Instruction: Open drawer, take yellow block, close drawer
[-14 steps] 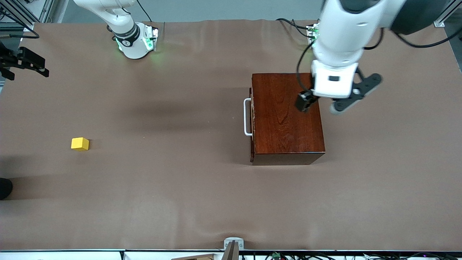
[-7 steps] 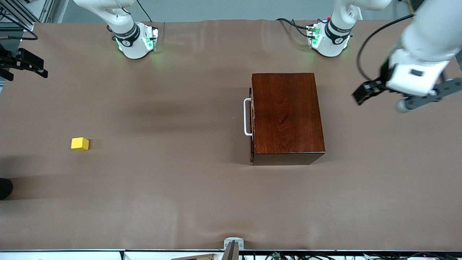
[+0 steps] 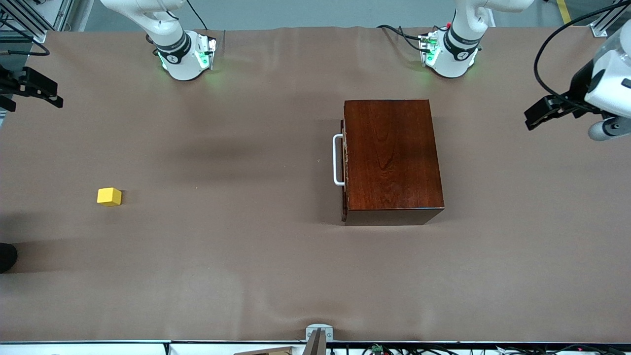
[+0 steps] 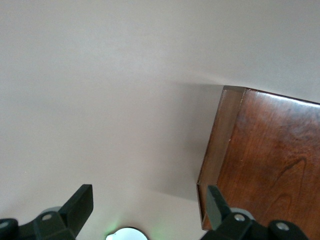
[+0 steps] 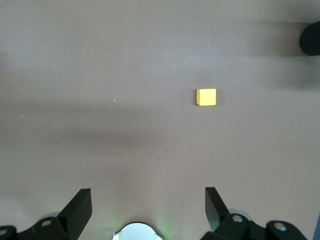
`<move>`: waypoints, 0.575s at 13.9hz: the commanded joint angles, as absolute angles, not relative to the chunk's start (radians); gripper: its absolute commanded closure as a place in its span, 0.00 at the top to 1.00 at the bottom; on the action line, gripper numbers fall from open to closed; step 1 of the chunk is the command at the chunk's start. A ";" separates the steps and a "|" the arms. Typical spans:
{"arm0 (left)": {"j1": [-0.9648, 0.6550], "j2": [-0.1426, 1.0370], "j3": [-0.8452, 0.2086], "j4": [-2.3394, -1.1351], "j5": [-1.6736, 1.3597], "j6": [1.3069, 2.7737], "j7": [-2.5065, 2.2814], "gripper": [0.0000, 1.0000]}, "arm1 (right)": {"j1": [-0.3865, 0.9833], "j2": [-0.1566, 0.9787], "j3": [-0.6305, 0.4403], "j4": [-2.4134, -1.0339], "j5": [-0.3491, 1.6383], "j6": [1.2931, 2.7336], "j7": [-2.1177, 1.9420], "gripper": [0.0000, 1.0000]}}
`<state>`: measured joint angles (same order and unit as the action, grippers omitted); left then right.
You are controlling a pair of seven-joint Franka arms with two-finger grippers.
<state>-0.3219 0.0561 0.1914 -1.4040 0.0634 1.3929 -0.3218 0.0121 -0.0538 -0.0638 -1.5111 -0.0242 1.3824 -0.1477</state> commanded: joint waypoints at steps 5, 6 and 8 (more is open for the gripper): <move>-0.267 0.029 0.183 -1.424 0.071 1.401 -0.123 1.00 | 0.012 -0.035 -0.054 -1.476 -0.026 1.371 -0.135 1.00; -0.267 0.029 0.181 -1.420 0.066 1.401 -0.114 1.00 | 0.009 -0.035 -0.054 -1.476 -0.026 1.371 -0.135 1.00; -0.270 0.031 0.181 -1.382 0.069 1.401 -0.113 1.00 | 0.005 -0.035 -0.054 -1.476 -0.025 1.371 -0.135 1.00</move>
